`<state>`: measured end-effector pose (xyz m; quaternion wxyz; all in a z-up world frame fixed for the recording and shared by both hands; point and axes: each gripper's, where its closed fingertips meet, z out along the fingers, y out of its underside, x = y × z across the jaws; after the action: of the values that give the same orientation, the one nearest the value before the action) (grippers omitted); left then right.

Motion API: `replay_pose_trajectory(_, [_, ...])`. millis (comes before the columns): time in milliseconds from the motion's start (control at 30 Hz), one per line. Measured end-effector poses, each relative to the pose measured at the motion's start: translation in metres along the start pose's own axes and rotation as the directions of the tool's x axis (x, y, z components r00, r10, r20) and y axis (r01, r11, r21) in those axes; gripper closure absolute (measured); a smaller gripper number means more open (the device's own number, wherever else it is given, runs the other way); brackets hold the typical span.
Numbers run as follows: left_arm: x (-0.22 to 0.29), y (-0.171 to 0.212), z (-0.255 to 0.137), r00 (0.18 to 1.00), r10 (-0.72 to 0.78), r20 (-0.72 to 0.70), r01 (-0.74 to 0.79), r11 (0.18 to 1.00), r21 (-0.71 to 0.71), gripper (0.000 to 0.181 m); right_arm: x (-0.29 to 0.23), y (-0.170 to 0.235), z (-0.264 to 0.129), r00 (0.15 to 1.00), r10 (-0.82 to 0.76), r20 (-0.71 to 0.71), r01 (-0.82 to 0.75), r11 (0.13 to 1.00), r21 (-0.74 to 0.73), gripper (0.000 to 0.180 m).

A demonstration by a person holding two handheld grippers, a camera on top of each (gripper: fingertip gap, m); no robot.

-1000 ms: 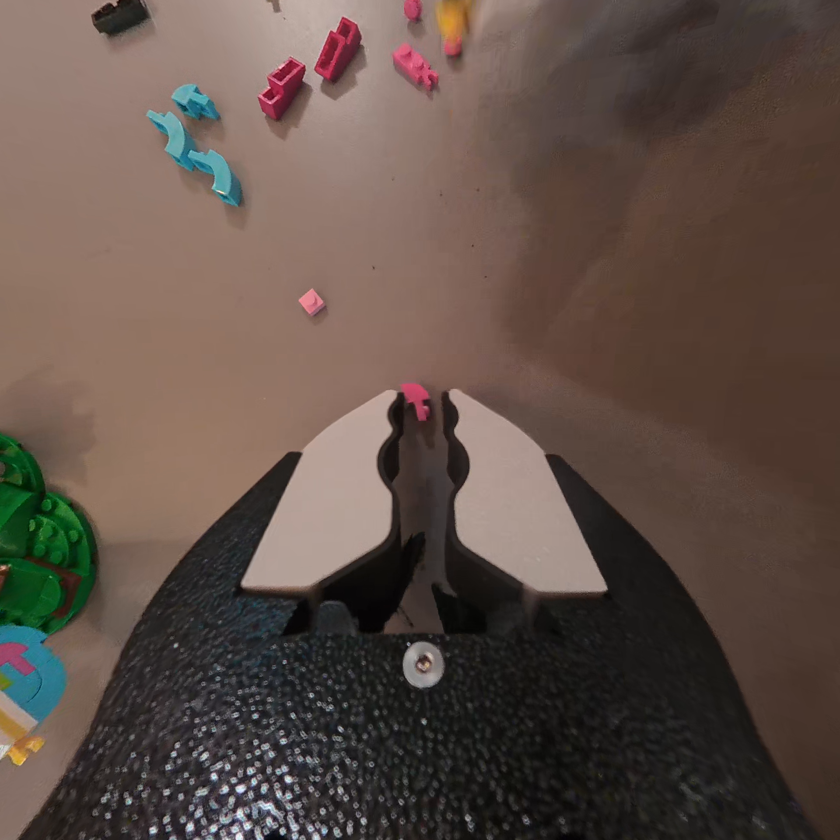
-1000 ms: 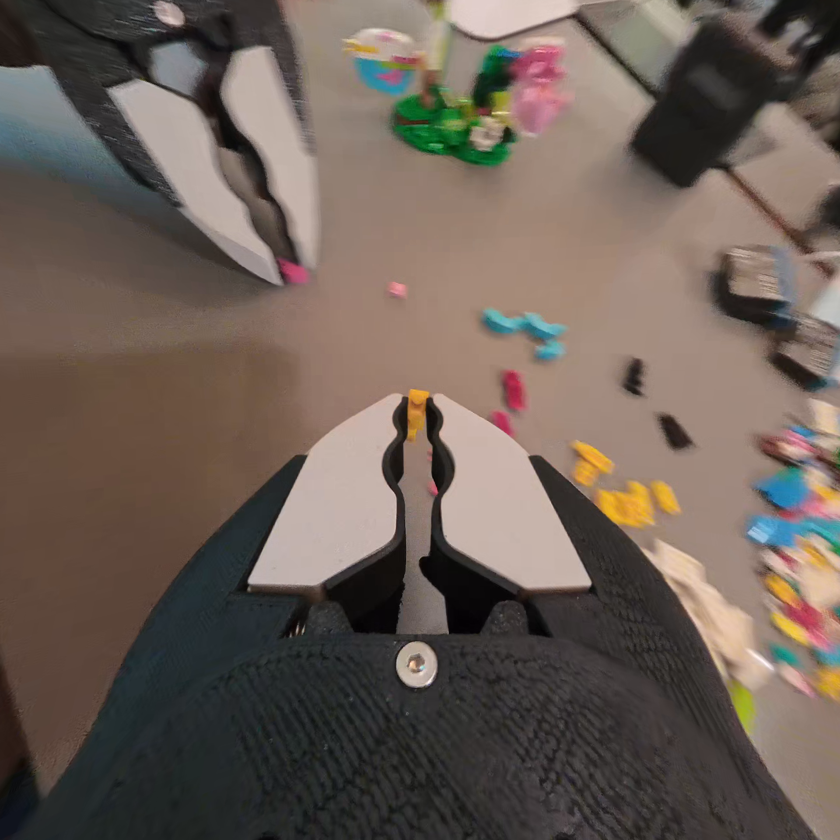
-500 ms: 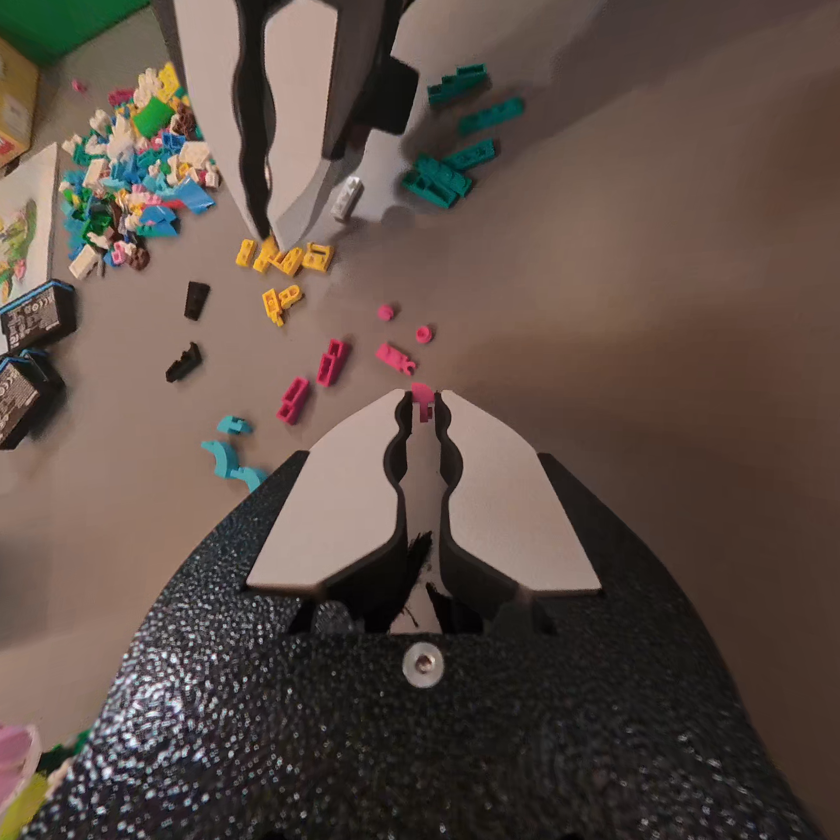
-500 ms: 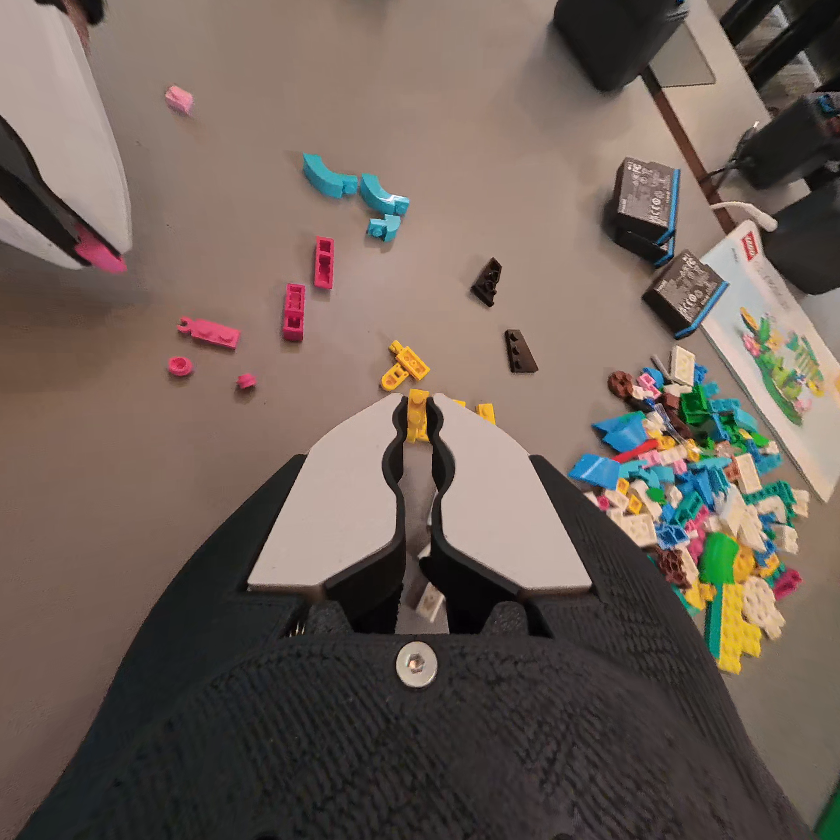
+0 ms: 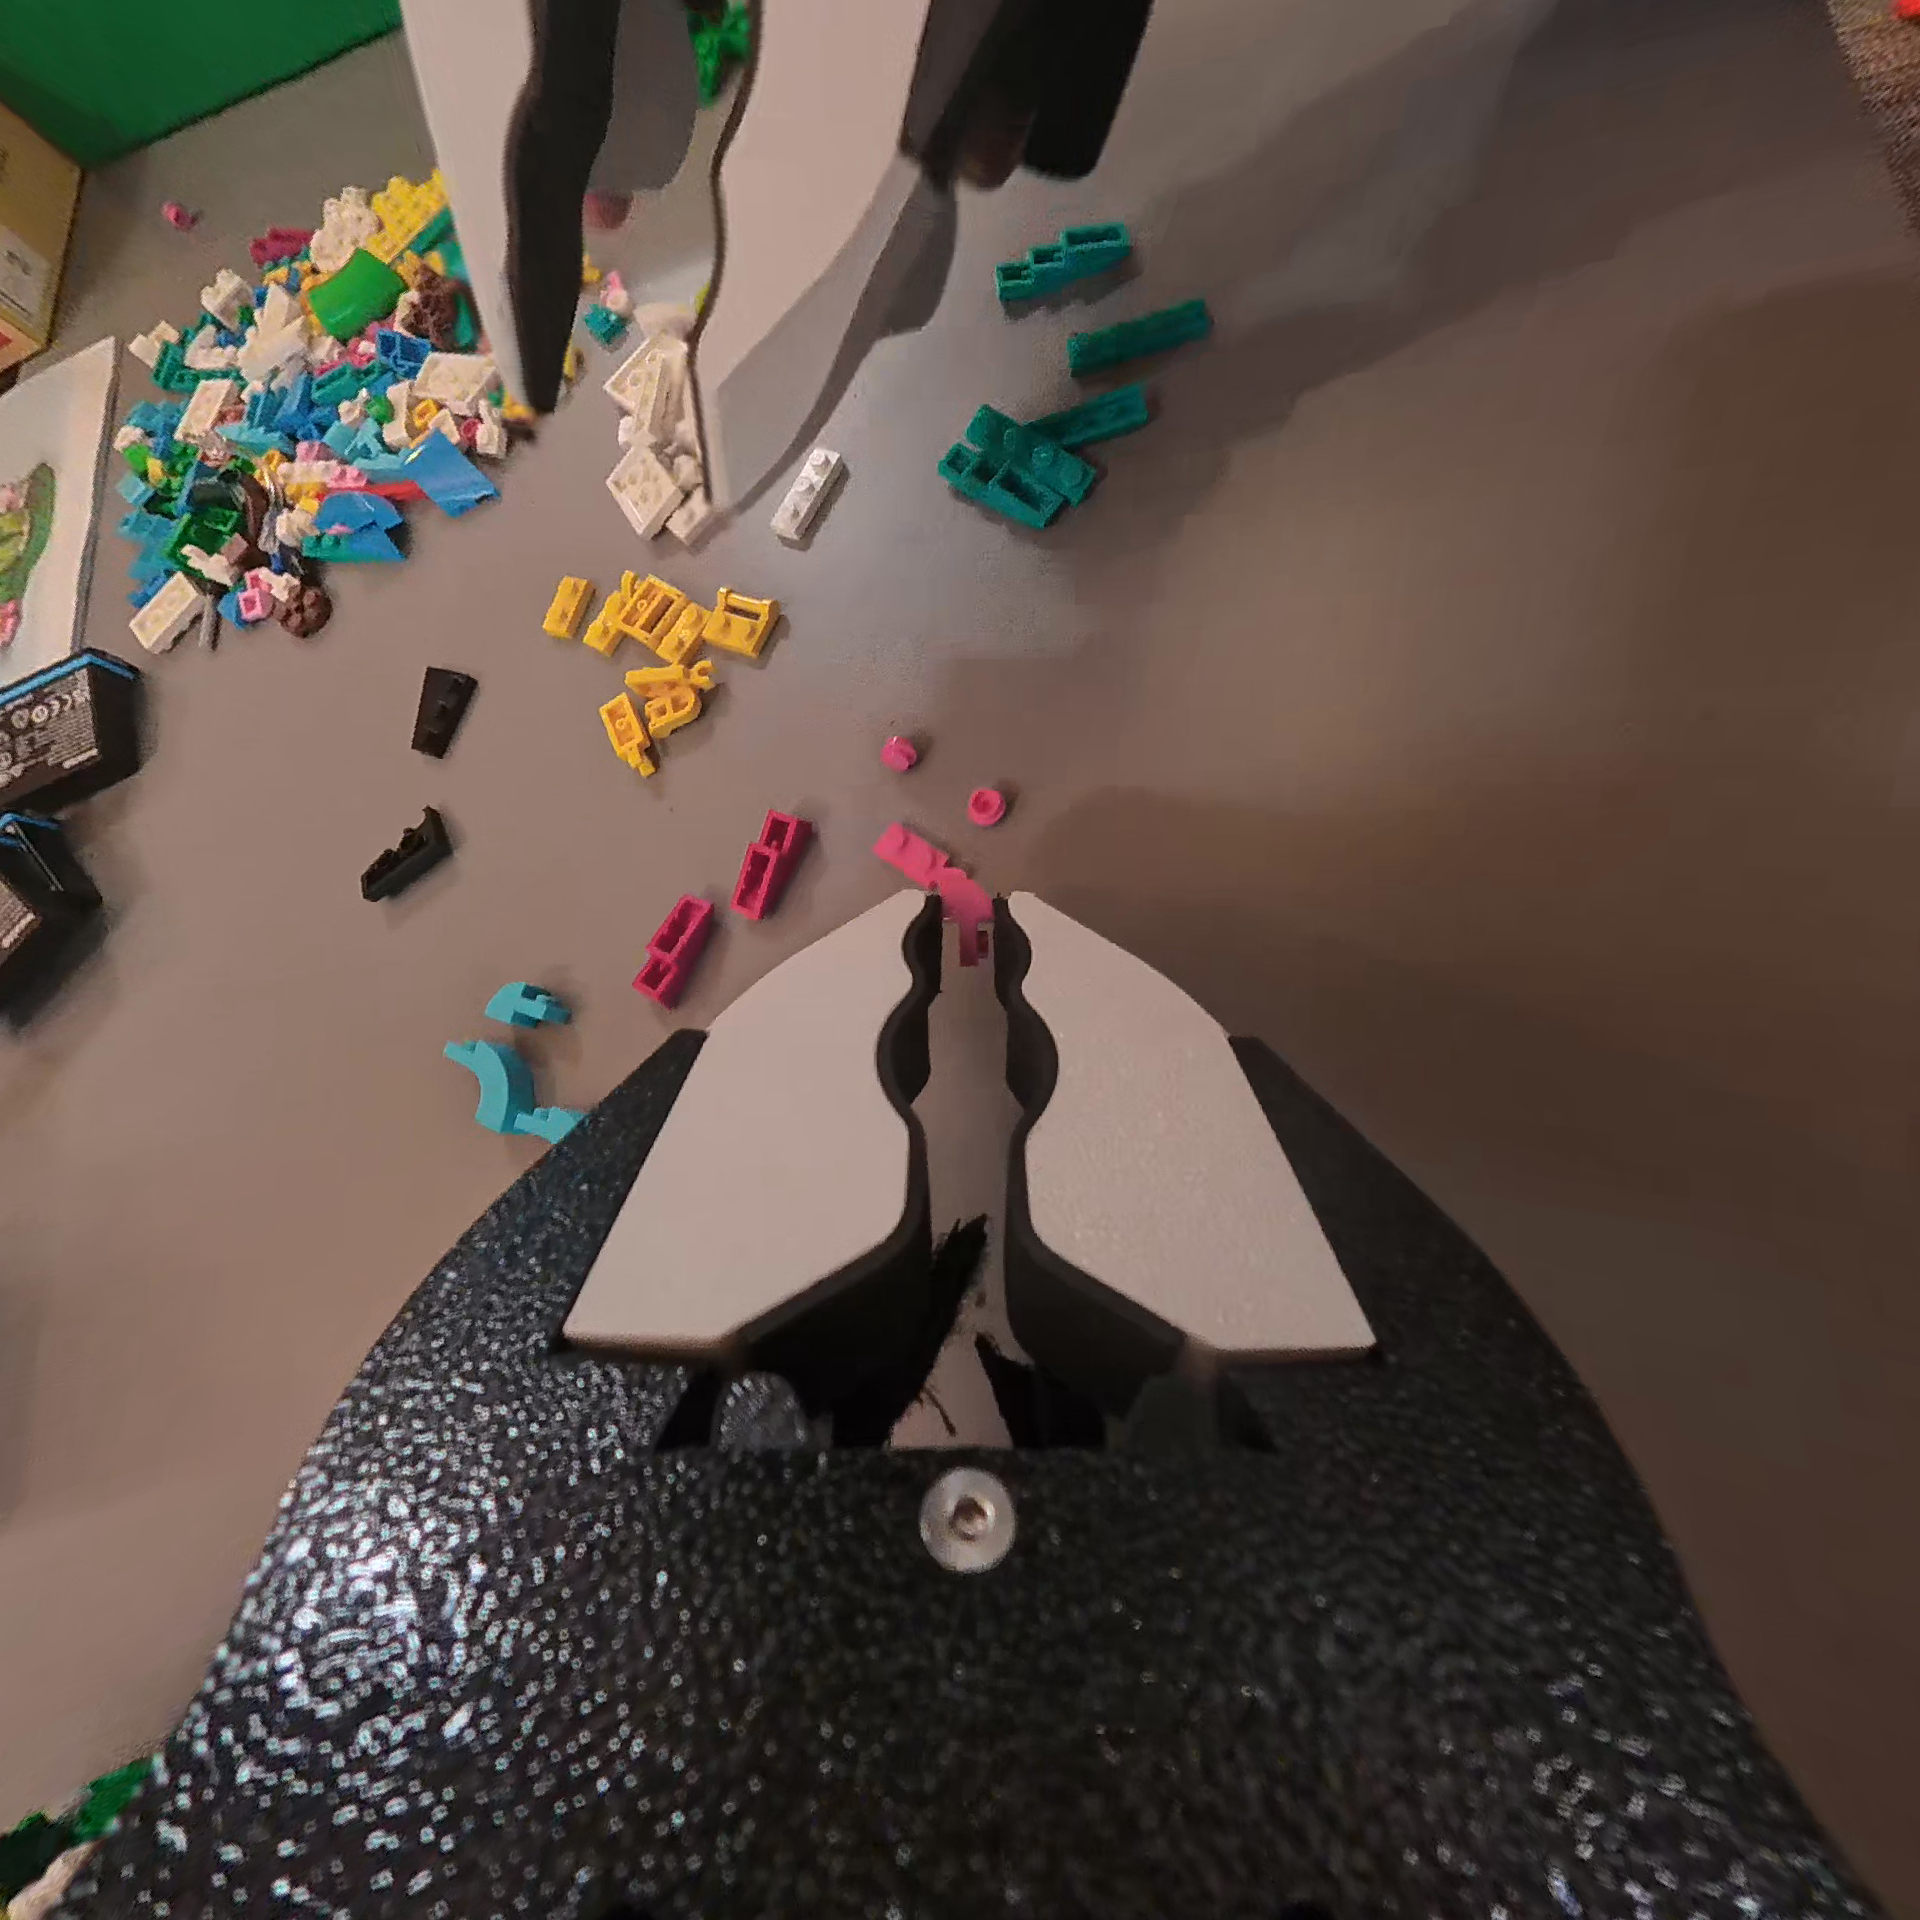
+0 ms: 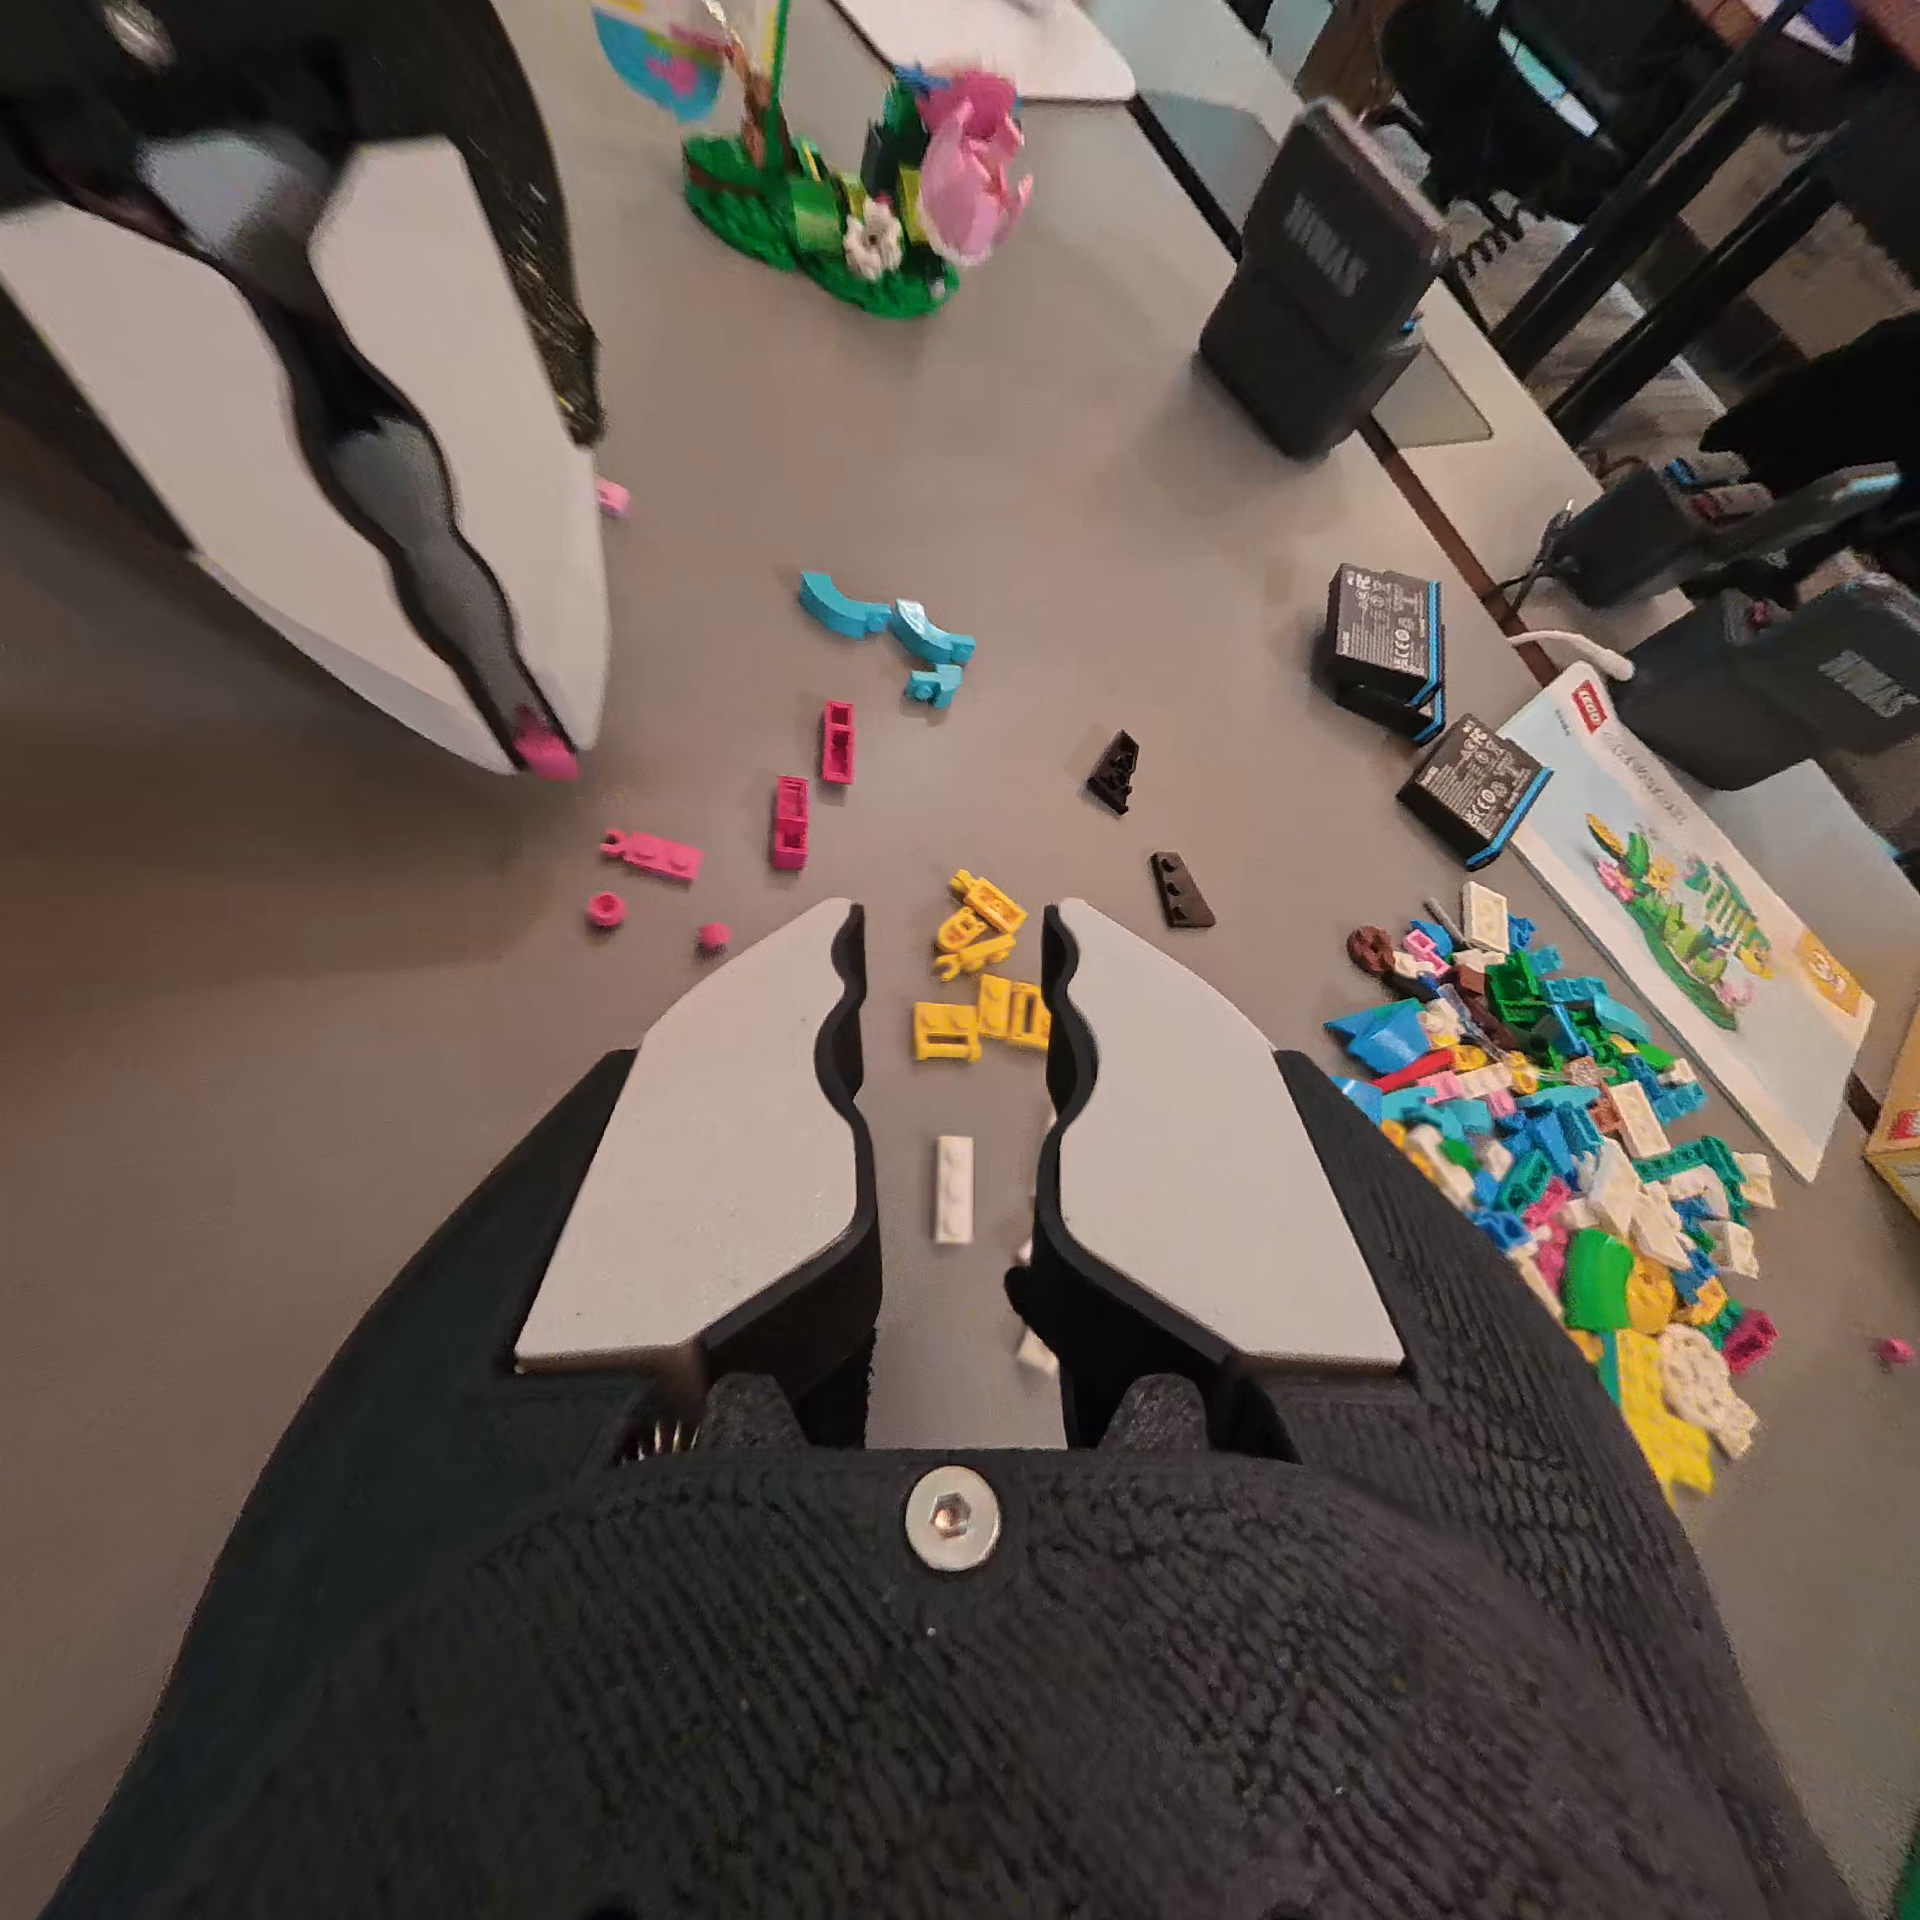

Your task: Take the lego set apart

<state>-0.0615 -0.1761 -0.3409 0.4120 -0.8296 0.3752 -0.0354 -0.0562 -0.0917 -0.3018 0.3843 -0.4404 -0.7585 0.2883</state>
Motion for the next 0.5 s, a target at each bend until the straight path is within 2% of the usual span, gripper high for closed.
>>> replay_pose_trajectory(100, [-0.001,0.001,0.007,0.999,-0.041,-0.008,0.04,0.999,-0.013,0.172,-0.013,-0.004,-0.014,1.0,0.021,0.019,-0.021,0.999,0.031,0.149])
replay_pose_trajectory(200, [0.004,0.004,0.013,0.993,-0.097,-0.064,0.094,0.995,-0.044,0.146,-0.025,-0.004,-0.021,0.999,0.022,0.034,-0.023,0.999,0.03,0.149])
replay_pose_trajectory(300, [0.009,0.007,0.014,0.986,-0.133,-0.098,0.128,0.99,-0.055,0.135,-0.036,-0.01,-0.024,0.998,0.015,0.061,-0.017,0.999,0.042,0.149])
replay_pose_trajectory(500, [0.016,0.012,0.013,0.975,-0.179,-0.129,0.169,0.982,-0.083,0.122,-0.073,-0.025,-0.005,0.98,-0.046,0.196,0.037,0.998,0.05,0.151])
